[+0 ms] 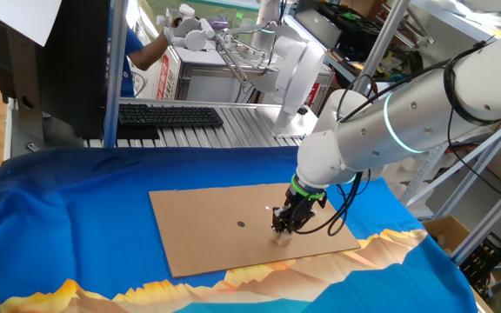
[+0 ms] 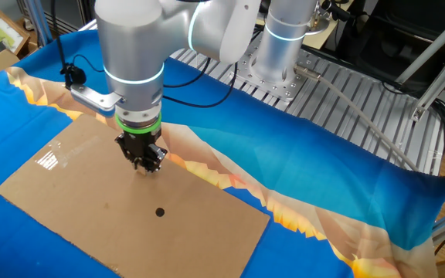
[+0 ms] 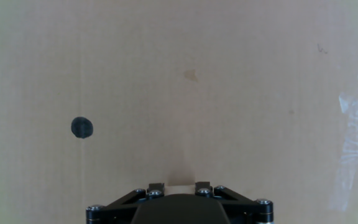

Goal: Hold a small block with the gripper and sweep it from left to right on the table

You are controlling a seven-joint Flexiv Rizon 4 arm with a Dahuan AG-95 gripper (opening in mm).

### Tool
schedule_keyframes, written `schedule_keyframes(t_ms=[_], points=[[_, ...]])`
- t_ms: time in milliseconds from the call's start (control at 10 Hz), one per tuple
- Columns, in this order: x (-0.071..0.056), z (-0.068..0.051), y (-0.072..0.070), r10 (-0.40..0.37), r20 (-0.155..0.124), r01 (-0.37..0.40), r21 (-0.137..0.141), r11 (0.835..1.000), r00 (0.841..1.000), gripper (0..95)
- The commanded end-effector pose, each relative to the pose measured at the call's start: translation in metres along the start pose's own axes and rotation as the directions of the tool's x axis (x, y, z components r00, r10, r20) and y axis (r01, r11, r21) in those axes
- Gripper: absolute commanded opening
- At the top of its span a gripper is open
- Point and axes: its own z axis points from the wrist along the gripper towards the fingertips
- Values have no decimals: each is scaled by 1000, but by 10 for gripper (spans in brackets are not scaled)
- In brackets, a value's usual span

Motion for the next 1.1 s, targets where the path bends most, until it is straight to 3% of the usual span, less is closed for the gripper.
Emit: schedule_keyframes(t_ms=[100,200,400,700,1000,1100], points=[[-1,3,0,18,-1,-18,-1,1000,1000,190],[-1,3,1,34,-8,-34,-8,999,999,190],[-1,2,4,39,-1,-39,7,999,999,190],[-2,3,6,49,1,-49,-13,999,999,190],[-2,4,6,50,-7,-50,-11,999,999,190],[-2,3,6,59,-7,-59,-26,998,998,190]])
